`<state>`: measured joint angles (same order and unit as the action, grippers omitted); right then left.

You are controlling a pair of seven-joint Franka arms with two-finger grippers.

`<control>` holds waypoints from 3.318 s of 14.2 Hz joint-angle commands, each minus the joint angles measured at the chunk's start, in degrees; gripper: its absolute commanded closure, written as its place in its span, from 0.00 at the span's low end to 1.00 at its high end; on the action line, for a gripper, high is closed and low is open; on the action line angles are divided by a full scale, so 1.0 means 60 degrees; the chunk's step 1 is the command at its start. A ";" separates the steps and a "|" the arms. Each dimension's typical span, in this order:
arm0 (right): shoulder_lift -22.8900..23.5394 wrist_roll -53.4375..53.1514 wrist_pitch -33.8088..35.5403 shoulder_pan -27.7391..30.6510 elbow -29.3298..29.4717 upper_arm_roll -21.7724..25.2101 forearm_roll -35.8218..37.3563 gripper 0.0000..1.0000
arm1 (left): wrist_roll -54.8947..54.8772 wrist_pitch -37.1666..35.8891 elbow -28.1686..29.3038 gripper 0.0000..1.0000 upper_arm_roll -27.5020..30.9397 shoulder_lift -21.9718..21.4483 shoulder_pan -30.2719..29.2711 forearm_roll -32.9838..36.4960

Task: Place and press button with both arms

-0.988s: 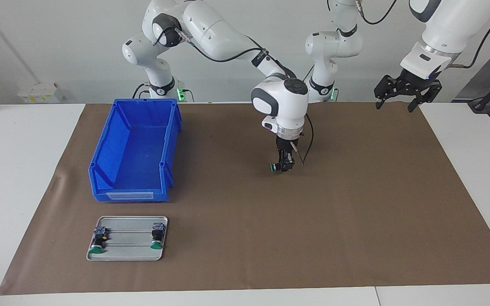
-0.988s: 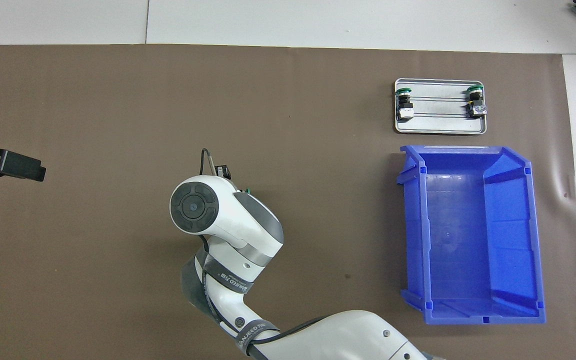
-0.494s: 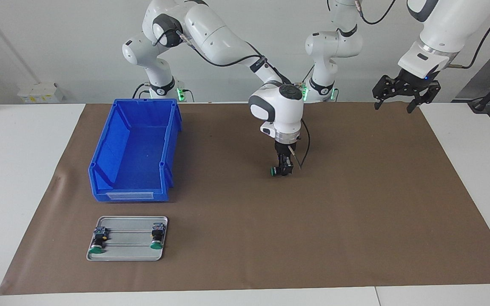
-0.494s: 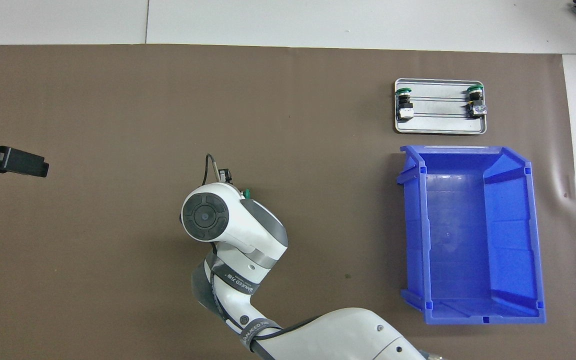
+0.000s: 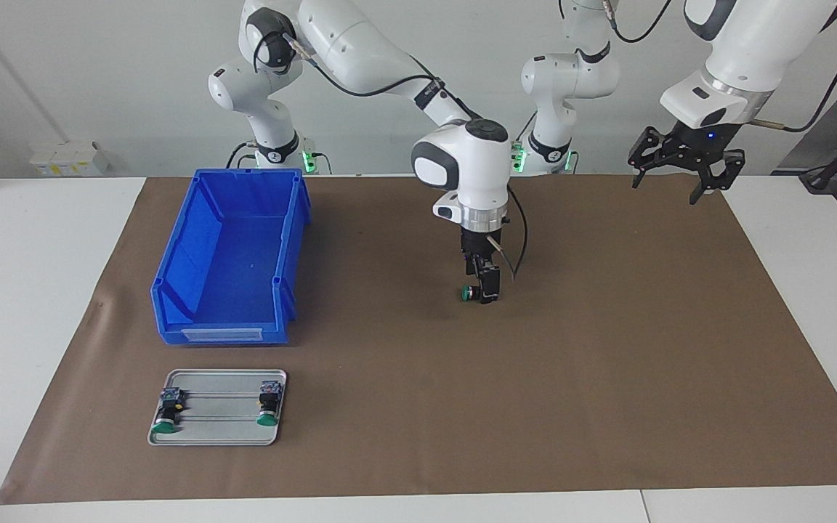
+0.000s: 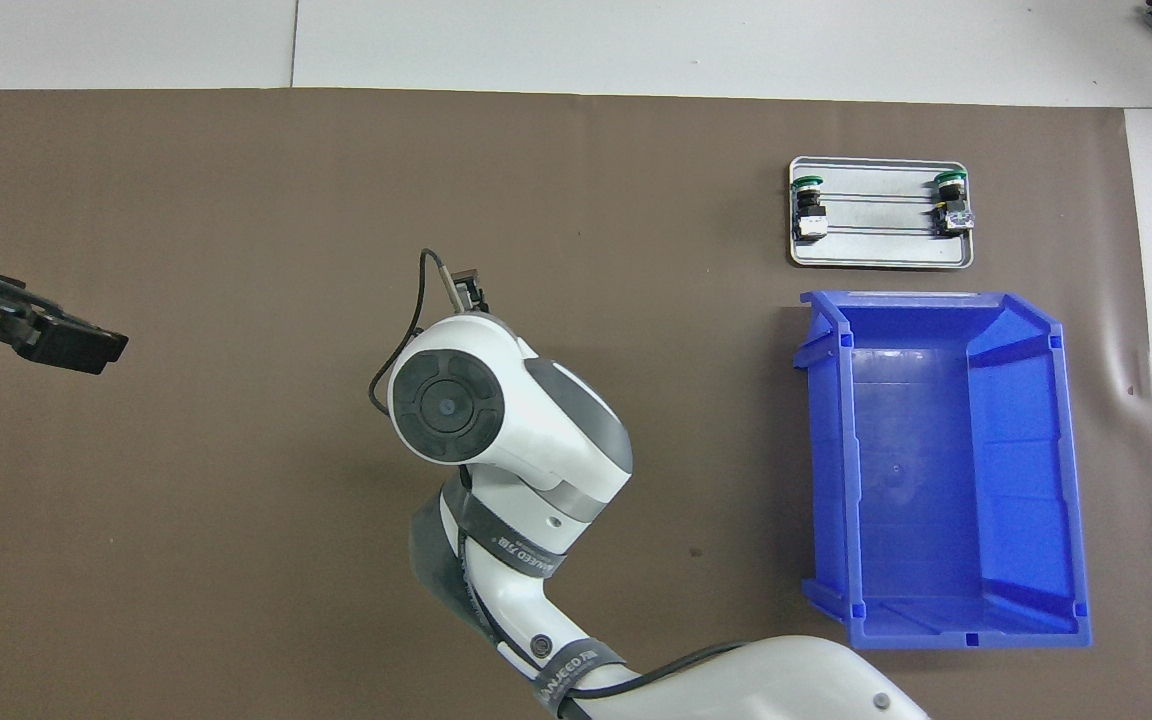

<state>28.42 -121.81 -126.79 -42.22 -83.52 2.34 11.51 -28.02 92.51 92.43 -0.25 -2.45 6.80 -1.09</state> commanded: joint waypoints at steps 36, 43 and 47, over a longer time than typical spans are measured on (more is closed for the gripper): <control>-0.5220 1.8456 0.6058 0.6671 -0.1504 -0.0111 -0.1992 0.00 | -0.3840 0.7596 0.3286 0.13 0.0115 0.3968 0.4844 -0.0039; -0.5234 1.8486 0.6058 0.6685 -0.1519 -0.0111 -0.2007 0.00 | -0.4061 0.6630 0.3271 0.18 0.0144 0.3866 0.4785 -0.0039; -0.5234 1.8471 0.6131 0.6685 -0.1504 -0.0111 -0.2022 0.00 | -0.4061 0.6511 0.3198 0.19 0.0144 0.3851 0.4756 0.0108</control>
<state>-1.61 -11.28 -90.15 -2.41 -90.97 1.99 -0.67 -51.62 133.28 111.87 -0.11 21.29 34.82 -1.17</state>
